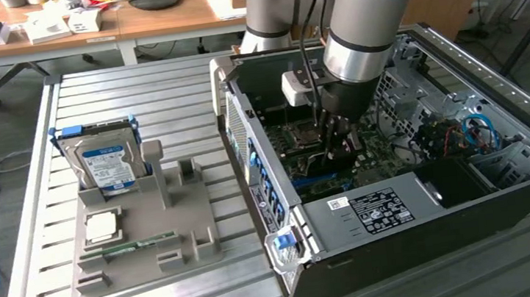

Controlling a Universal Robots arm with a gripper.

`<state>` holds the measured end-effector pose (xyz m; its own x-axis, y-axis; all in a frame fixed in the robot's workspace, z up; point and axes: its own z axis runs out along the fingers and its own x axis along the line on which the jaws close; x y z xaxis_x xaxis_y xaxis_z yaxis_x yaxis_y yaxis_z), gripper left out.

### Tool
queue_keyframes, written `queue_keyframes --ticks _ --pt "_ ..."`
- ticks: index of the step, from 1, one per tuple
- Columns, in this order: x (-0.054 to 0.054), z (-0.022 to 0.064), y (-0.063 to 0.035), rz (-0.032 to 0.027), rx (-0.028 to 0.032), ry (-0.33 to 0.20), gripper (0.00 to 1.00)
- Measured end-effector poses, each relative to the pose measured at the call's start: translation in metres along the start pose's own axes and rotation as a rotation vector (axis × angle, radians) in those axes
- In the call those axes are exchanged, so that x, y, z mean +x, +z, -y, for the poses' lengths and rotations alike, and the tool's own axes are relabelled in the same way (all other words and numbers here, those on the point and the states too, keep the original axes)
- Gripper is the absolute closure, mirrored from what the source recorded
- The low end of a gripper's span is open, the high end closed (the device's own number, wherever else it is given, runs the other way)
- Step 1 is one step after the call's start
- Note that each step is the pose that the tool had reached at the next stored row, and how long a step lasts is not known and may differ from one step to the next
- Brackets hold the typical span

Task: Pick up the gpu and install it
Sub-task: 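Insert the gpu into the slot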

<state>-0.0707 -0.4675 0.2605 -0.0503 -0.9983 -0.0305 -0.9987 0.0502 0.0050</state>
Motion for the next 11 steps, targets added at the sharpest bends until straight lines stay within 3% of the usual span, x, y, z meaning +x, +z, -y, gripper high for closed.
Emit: queue_keyframes --ticks 11 --pt "0.0000 0.0000 0.0000 -0.0024 0.0002 0.003 0.74"
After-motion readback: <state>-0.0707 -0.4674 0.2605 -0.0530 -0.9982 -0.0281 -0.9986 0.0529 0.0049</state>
